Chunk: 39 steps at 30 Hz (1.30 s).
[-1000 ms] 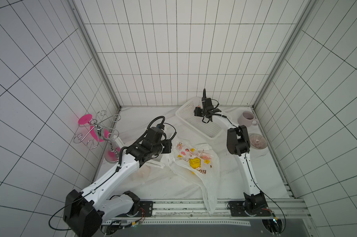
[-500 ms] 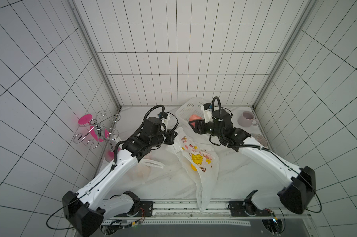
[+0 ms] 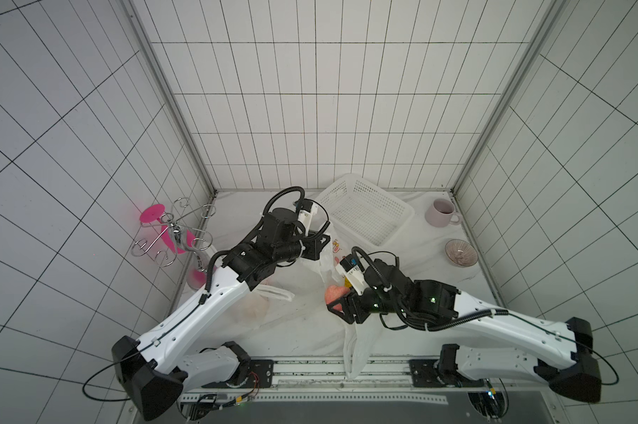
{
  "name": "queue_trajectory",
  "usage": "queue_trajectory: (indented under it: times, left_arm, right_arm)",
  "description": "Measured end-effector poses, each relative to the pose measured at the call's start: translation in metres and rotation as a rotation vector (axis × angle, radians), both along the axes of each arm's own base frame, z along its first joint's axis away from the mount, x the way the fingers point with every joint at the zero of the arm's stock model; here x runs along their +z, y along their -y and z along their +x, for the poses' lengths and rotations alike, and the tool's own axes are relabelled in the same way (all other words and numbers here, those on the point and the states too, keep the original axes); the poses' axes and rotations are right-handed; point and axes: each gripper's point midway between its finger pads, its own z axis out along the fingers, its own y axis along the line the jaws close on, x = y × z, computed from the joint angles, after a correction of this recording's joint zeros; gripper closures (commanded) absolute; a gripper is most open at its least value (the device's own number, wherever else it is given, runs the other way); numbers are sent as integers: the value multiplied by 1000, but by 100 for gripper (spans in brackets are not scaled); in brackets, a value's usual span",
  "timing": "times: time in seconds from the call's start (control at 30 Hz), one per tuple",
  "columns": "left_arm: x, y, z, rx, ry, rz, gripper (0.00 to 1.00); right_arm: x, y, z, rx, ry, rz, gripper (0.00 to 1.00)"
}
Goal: Place the peach into a plastic bag & tie a knot
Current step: Place the peach in the plastic bag.
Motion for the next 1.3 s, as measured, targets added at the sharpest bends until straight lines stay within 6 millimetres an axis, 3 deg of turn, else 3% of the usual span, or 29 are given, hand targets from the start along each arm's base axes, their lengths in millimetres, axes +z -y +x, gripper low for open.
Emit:
queue_trajectory:
  times: [0.17, 0.4, 0.63, 0.67, 0.77, 0.83, 0.93, 1.1, 1.3]
  left_arm:
    - [1, 0, 0, -1, 5, -2, 100]
    - [9, 0, -9, -29, 12, -24, 100]
    - [-15, 12, -32, -103, -65, -32, 100]
    - [-20, 14, -35, -111, -81, -38, 100]
    - [-29, 17, -41, -111, -114, -57, 100]
    - [-27, 17, -40, -102, -114, -73, 100]
    - [-19, 16, -35, -85, -94, -99, 100]
    - [-14, 6, -19, -31, -77, -124, 100]
    - [-18, -1, -8, 9, -86, -123, 100]
  right_arm:
    - [-40, 8, 18, -59, 19, -93, 86]
    - [-92, 50, 78, -282, 67, -238, 81]
    - [-103, 69, 117, -415, 163, -322, 65]
    - [-109, 69, 118, -414, 163, -337, 60]
    - [-112, 58, 127, -419, 171, -334, 24]
    - [-113, 49, 130, -406, 160, -328, 18]
    - [-119, 44, 127, -382, 132, -331, 15]
    - [-105, 37, 121, -351, 118, -274, 15]
    - [-95, 34, 117, -306, 132, -249, 28]
